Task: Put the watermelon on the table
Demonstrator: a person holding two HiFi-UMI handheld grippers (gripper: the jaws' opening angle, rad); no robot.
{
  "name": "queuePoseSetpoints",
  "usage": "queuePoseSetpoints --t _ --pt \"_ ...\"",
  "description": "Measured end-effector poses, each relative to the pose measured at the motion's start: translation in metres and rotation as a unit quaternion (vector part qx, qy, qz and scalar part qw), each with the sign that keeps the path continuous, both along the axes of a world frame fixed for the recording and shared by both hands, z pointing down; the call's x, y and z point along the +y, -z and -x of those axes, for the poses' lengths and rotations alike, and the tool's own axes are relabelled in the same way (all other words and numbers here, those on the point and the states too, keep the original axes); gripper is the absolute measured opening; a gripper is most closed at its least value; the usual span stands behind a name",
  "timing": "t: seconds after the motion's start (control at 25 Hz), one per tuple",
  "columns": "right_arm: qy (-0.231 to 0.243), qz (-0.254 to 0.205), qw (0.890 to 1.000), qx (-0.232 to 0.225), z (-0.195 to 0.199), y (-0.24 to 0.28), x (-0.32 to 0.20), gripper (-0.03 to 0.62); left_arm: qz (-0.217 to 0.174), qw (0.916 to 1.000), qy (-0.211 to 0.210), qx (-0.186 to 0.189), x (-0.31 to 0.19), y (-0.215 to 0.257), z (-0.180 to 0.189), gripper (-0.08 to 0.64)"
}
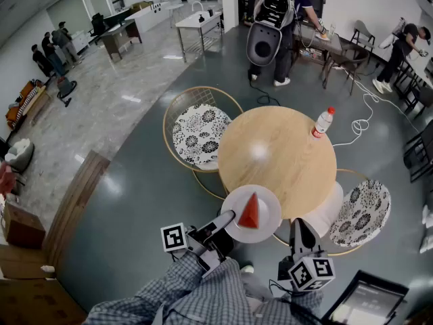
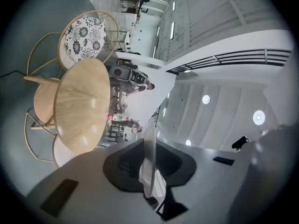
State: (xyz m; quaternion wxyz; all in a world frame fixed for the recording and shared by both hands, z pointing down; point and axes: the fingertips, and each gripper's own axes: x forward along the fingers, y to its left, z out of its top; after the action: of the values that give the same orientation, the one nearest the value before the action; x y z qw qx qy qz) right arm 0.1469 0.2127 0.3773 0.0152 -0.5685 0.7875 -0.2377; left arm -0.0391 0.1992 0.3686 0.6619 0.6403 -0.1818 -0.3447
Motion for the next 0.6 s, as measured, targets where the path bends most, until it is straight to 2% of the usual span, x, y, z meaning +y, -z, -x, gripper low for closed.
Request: queuePoseSetpoints --t 0.2,0.44,0.6 --pt "0.02 -0.014 1.0 0.003 0.001 0.001 -0.036 0.009 -0.025 0.9997 0.005 -0.001 -0.025 0.005 -0.008 0.055" --pt "0.017 -0.017 1.0 0.004 0.001 0.001 -0.038 0.009 -0.028 0.9996 -0.005 0.001 -0.029 0.004 -0.013 0.055" --pt "0.009 -0.004 1.0 -0.011 0.004 0.001 -0.037 0.009 -0.026 0.9996 -0.007 -0.002 -0.029 0.003 -0.01 0.055"
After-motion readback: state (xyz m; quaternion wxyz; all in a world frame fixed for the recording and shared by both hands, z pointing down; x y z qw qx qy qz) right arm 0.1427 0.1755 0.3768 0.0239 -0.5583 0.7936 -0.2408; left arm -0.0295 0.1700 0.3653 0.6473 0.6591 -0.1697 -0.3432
